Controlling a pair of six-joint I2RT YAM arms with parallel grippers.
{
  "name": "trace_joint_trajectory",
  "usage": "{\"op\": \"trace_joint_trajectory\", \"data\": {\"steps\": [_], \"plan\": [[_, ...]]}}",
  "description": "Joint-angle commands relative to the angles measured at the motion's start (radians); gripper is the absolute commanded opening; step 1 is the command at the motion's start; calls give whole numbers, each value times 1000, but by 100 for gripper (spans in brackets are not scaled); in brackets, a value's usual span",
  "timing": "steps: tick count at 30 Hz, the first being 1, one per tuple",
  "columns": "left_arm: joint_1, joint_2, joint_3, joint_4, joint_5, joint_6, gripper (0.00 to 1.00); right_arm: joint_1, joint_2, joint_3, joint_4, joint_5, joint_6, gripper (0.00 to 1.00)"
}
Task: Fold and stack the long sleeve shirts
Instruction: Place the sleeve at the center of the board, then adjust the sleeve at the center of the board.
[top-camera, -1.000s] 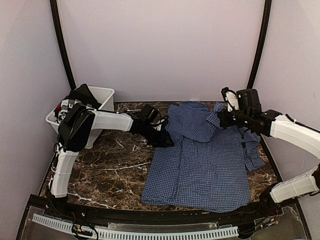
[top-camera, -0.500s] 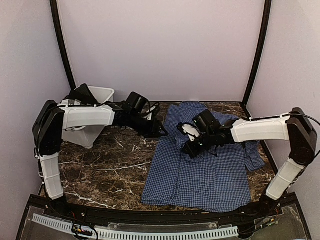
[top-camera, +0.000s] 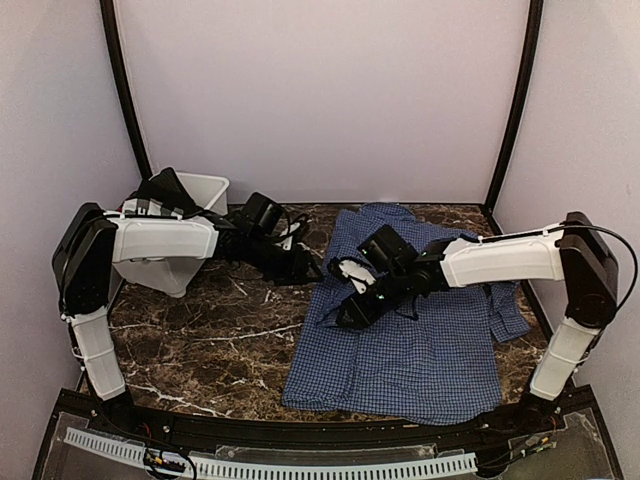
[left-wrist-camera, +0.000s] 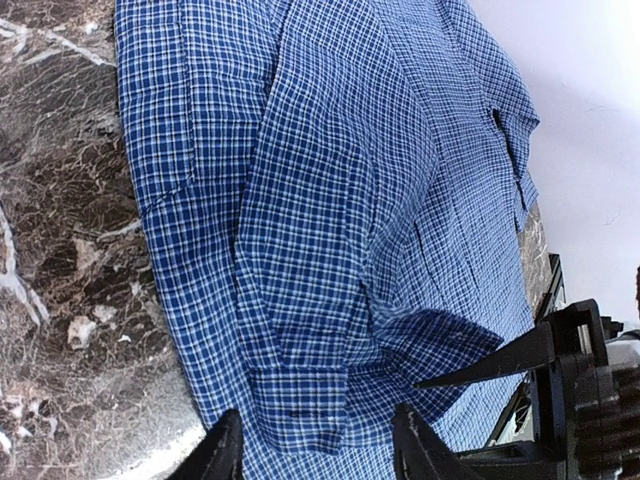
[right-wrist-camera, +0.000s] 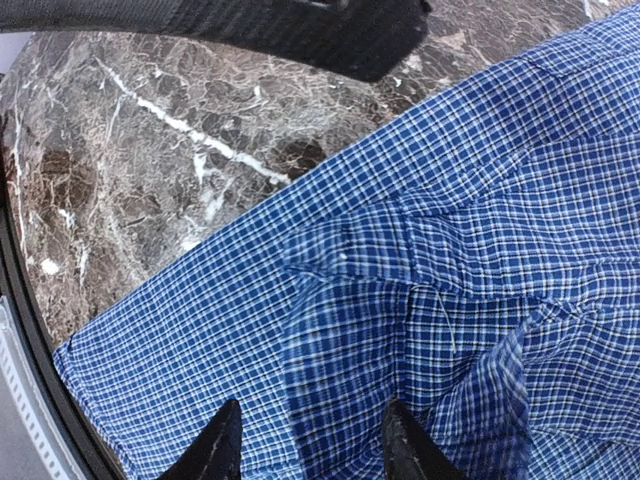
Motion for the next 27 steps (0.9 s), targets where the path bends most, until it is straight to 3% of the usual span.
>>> {"op": "trace_joint_trajectory", "data": {"steps": [1, 6, 10, 16, 22, 27], "plan": [[4, -37, -25, -5, 44, 24, 51, 8, -63, 22, -8, -18, 62, 48], [0, -32, -66, -6, 78, 32, 52, 7, -125, 1, -37, 53, 109, 51], [-20, -28, -81, -19, 83, 46, 52, 5, -161, -42, -36, 128, 160, 46], [-67, 0, -79, -43, 61, 61, 49, 5, -192, -107, -14, 210, 240, 23], [-124, 25, -42, -100, -25, 93, 51, 7, -184, -110, 2, 185, 265, 31], [-153, 41, -9, -139, -101, 110, 51, 12, -167, -99, -19, 213, 287, 32]]}}
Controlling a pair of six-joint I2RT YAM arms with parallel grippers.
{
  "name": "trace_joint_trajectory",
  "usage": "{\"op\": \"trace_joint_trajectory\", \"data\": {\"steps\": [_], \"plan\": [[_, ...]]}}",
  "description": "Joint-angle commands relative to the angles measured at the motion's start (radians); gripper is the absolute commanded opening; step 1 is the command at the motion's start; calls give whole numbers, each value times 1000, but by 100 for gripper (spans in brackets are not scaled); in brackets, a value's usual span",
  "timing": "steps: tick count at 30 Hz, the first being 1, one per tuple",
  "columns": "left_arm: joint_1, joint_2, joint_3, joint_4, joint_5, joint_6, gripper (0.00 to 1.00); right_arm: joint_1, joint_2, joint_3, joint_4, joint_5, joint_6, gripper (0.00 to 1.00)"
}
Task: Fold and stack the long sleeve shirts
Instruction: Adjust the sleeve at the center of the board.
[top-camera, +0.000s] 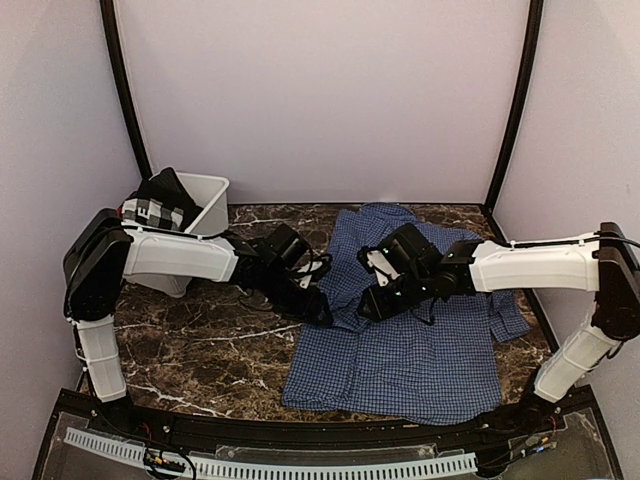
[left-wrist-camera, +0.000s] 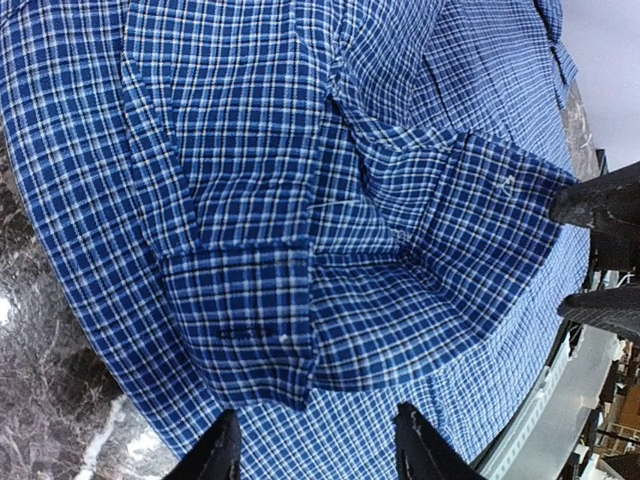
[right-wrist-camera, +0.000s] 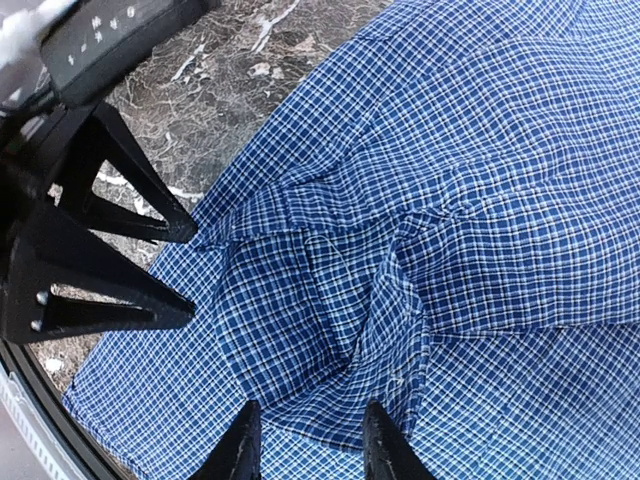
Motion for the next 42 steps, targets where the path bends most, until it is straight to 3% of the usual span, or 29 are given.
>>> {"op": "trace_joint_trajectory", "data": {"steps": [1, 7, 17, 30, 34, 42], "plan": [[-19, 10, 54, -65, -86, 37, 51, 11, -6, 10, -3, 62, 41, 33], [-33, 19, 73, -82, -187, 41, 47, 11, -91, 2, -42, 148, 84, 39], [-36, 27, 79, -62, -196, 47, 43, 10, -115, -53, -17, 193, 187, 43], [-46, 43, 86, -47, -188, 50, 39, 46, -29, -51, 60, 122, 212, 41], [-51, 47, 99, -44, -191, 54, 34, 53, 4, -43, 70, 141, 211, 32], [-61, 40, 132, -64, -185, 88, 6, 59, 68, 9, 49, 109, 157, 2]]}}
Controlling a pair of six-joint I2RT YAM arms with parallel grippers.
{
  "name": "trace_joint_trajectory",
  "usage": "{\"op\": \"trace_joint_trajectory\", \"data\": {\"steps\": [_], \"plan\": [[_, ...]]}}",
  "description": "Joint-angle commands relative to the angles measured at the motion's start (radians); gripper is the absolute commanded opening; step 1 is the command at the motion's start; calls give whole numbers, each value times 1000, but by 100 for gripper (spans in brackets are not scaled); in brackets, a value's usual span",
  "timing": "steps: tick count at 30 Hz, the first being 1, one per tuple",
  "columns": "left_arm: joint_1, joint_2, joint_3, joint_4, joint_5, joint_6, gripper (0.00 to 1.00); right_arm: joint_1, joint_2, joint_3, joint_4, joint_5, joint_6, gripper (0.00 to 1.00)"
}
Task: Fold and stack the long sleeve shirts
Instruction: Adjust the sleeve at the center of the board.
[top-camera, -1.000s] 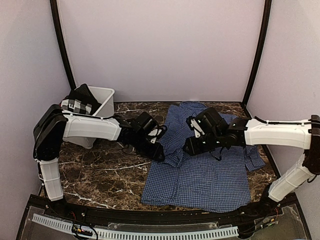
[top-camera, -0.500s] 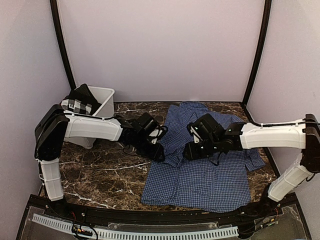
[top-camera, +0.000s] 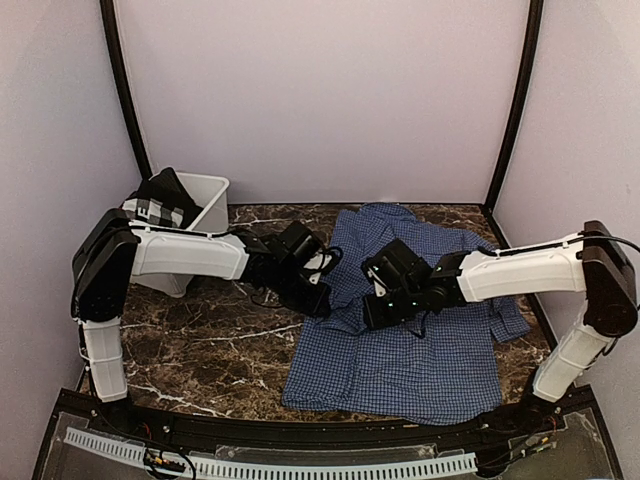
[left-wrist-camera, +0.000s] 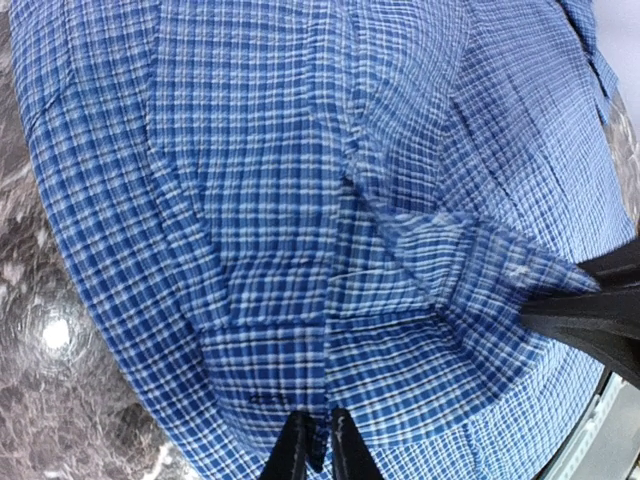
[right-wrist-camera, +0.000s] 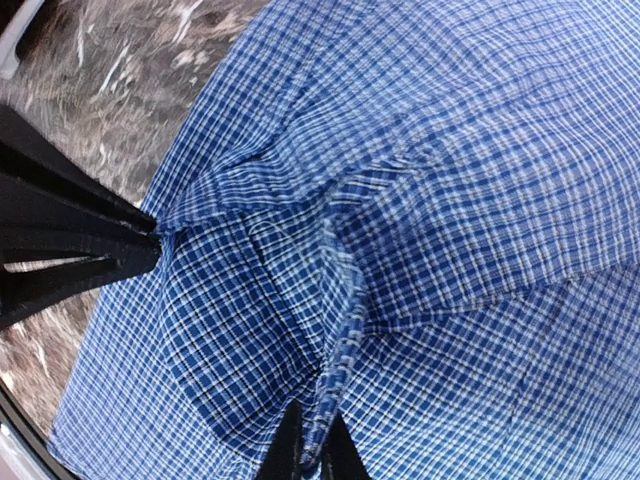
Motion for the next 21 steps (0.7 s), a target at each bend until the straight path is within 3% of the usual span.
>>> {"op": "trace_joint_trajectory", "data": {"steps": [1, 13, 21], "plan": [[-11, -16, 33, -25, 2, 35, 3, 15, 23, 59, -1, -26, -49, 0], [-13, -122, 8, -172, 74, 61, 0, 103, 84, 183, -246, -117, -200, 0], [-13, -160, -62, -180, 135, 41, 0, 147, 139, 172, -148, -177, -139, 0]]}}
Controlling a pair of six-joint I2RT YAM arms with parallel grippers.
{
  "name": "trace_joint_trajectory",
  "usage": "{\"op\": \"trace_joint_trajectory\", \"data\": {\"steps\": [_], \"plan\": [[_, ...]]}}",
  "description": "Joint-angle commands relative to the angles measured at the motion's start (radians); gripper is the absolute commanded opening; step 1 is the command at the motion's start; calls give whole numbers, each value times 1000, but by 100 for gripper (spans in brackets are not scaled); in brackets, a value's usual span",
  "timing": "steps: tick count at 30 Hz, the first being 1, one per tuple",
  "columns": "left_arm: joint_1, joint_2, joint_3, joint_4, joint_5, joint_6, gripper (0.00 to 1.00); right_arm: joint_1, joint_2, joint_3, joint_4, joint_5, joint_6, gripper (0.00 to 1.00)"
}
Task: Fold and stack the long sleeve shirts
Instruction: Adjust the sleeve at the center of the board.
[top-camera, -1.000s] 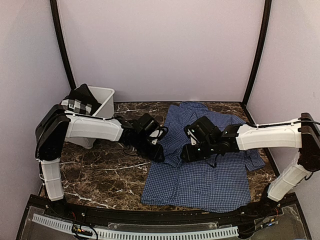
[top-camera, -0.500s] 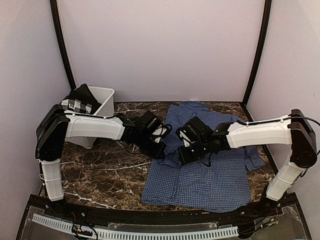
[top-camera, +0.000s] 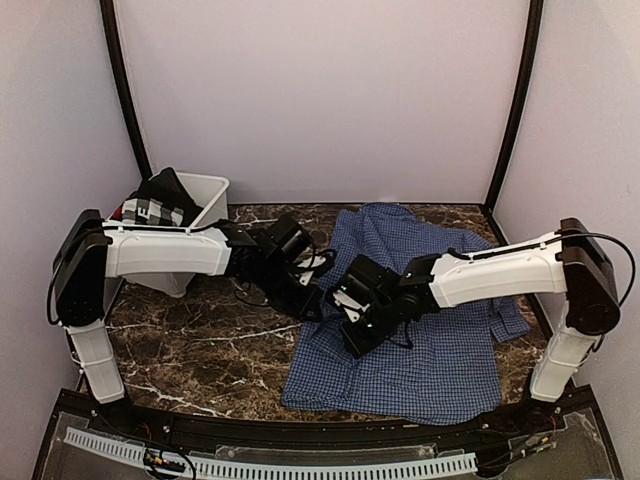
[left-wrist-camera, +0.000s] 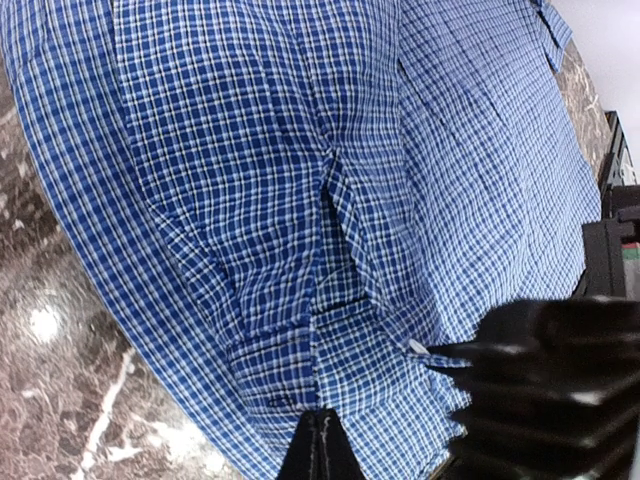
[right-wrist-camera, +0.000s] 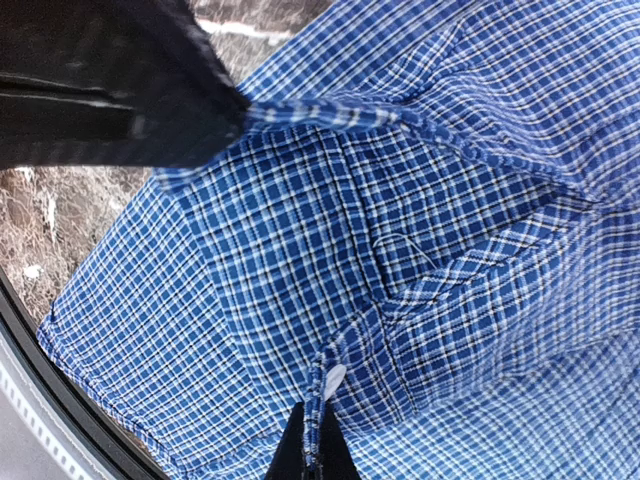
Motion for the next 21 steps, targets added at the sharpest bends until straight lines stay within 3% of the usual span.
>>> {"op": "trace_joint_trajectory", "data": {"steps": [1, 8, 21], "plan": [[-6, -55, -55, -44, 49, -1, 0, 16, 12, -1, 79, -54, 45, 0], [-9, -82, -89, -38, 61, -12, 0, 19, 10, -52, 195, -123, 104, 0], [-21, -90, -125, -5, 90, -13, 0, 19, 10, -90, 205, -139, 110, 0]]}}
